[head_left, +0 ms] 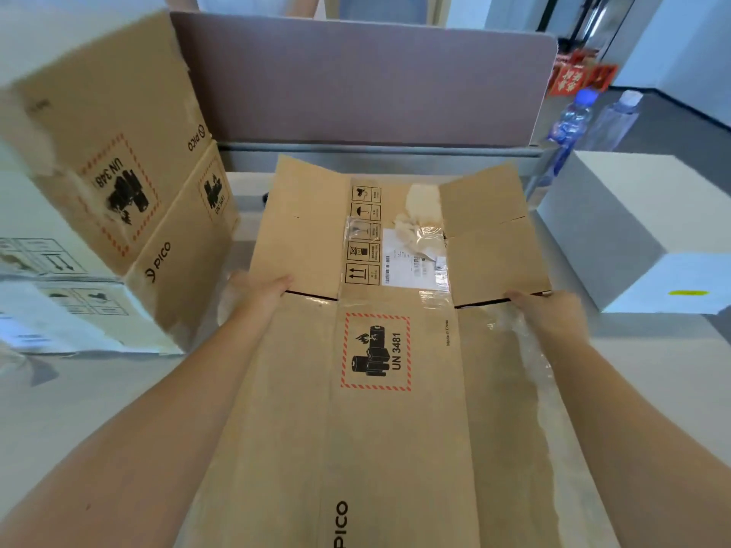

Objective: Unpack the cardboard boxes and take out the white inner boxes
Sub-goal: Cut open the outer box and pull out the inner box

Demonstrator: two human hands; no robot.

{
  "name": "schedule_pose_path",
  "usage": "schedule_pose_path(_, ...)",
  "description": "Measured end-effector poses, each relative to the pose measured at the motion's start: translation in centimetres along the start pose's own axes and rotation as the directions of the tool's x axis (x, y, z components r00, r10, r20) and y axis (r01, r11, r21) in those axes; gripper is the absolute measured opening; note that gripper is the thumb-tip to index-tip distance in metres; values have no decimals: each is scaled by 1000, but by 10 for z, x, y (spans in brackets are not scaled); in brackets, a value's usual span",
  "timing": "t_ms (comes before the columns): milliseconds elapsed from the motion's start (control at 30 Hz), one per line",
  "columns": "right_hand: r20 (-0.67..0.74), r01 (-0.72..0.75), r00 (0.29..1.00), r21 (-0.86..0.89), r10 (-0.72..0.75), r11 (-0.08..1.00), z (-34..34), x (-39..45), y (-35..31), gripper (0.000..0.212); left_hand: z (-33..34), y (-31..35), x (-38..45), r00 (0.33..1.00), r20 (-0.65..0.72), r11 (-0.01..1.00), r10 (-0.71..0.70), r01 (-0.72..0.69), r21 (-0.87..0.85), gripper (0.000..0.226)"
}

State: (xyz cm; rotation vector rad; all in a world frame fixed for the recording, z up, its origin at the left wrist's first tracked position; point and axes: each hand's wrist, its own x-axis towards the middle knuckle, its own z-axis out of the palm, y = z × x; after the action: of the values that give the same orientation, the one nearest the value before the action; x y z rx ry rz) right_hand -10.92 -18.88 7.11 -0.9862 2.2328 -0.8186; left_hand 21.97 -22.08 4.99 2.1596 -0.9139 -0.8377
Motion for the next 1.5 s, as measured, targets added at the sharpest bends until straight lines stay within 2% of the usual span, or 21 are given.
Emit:
schedule_pose_path(133,-32,106,994,73,-104,992,-30,-20,-14,23,-21,24,-35,994,-29,994,107,-107,31,53)
schedule_pose_path(300,-36,181,984,220,-177,959,-66,-45,-22,15,-48,35,-84,979,-126,987,161,-163,-5,52)
schedule_pose_path(467,28,196,976,330,-217,923,-104,-70,-22,26,-73,35,-151,935,-296,971,195,-227,-77,60)
schedule_pose_path(533,49,222,966,361,-256,906,-115,-78,-21,30,-83,30,-176,911,-367,964,189,-243,-105,59)
schedule_pose_path(733,56,353,904,458,-423,816,-133,-114,-26,21,-121,0,-245,848,-520,939,105,-256,-228,56)
schedule_pose_path(833,88,412,861,455,-501,789,-135,-145,-35,35,-148,-19,-278,798,-601,930,54,-259,-260,50)
schedule_pose_path(1000,152,452,780,533,-607,715,-105,-207,-58,28,-210,-63,-326,685,-728,932,-39,-239,-274,50)
schedule_pose_path(1067,196,489,722,533,-663,690,-88,-240,-69,21,-239,-90,-342,638,-766,935,-78,-220,-278,51)
schedule_pose_path(1133,238,522,657,540,-715,660,-69,-276,-79,27,-269,-119,-360,579,-805,934,-130,-201,-295,49)
schedule_pose_path(1200,283,537,595,556,-752,634,-46,-315,-87,35,-299,-150,-378,507,-842,931,-185,-184,-315,49)
schedule_pose_path(1333,373,545,455,601,-809,584,-5,-408,-93,30,-357,-216,-422,348,-898,935,-270,-128,-331,49)
schedule_pose_path(1500,475,533,311,630,-823,565,45,-538,-82,39,-427,-301,-484,186,-921,928,-342,-88,-363,41)
